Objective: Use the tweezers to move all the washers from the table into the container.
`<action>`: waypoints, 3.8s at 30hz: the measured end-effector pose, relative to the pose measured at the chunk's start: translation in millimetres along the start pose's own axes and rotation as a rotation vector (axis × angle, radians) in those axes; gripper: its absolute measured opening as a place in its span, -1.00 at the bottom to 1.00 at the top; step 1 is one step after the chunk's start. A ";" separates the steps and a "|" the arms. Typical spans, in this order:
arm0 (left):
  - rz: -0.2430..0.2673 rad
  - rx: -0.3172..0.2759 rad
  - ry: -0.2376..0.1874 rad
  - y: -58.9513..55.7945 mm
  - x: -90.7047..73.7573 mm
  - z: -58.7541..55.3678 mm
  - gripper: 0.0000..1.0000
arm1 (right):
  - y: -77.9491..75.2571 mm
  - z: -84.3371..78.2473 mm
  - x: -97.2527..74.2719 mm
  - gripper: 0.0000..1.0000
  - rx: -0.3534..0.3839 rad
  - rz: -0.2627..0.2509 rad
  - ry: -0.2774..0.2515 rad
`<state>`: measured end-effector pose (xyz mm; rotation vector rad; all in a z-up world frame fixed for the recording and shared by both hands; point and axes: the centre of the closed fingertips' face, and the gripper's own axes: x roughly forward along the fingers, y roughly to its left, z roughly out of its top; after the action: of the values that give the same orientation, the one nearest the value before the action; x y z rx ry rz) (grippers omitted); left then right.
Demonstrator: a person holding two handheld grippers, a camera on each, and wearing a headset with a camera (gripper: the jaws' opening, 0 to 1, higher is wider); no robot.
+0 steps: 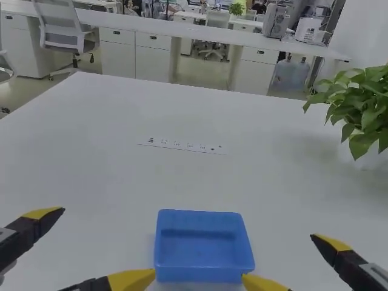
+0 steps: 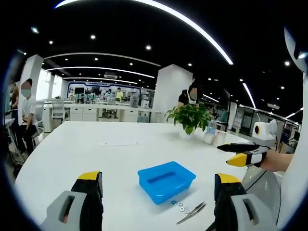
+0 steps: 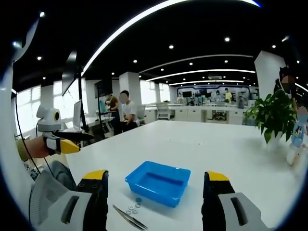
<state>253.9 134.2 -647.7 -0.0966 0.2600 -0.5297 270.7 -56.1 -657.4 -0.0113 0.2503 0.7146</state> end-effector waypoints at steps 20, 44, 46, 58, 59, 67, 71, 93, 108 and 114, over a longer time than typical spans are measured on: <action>-0.115 0.035 0.002 -26.3 17.6 5.8 0.98 | -2.9 1.3 -25.2 0.59 -0.004 -0.078 -0.031; -0.222 0.146 0.232 -41.5 6.4 -50.5 0.34 | 32.1 -34.5 -1.9 0.21 -0.148 0.108 0.164; -0.257 0.163 0.283 -44.8 8.3 -61.8 0.26 | 33.7 -43.1 -2.9 -0.02 -0.163 0.132 0.204; -0.448 0.387 0.570 -54.4 28.7 -122.4 -0.50 | 41.5 -85.1 9.1 -0.52 -0.241 0.208 0.374; -0.455 0.398 0.578 -54.9 31.2 -125.1 -0.54 | 42.0 -85.8 9.8 -0.53 -0.246 0.211 0.374; -0.529 0.440 0.652 -60.9 44.7 -146.0 -0.69 | 42.1 -98.2 12.3 -0.65 -0.263 0.234 0.419; -0.539 0.512 0.714 -55.6 49.0 -159.6 -0.69 | 41.1 -100.2 12.7 -0.65 -0.257 0.241 0.426; -0.643 0.727 0.774 -58.9 56.3 -184.2 -1.00 | 44.4 -120.0 19.2 -0.62 -0.290 0.267 0.510; -0.693 0.785 0.653 -81.2 41.6 -134.5 -1.00 | 62.7 -130.7 27.6 -0.61 -0.338 0.374 0.543; -0.716 0.793 0.621 -90.2 37.9 -122.2 -1.00 | 72.3 -143.5 30.6 -0.67 -0.307 0.461 0.568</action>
<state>208.6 34.4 -759.5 0.7872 0.6077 -1.3401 213.9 4.7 -798.3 -0.4671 0.6980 1.1982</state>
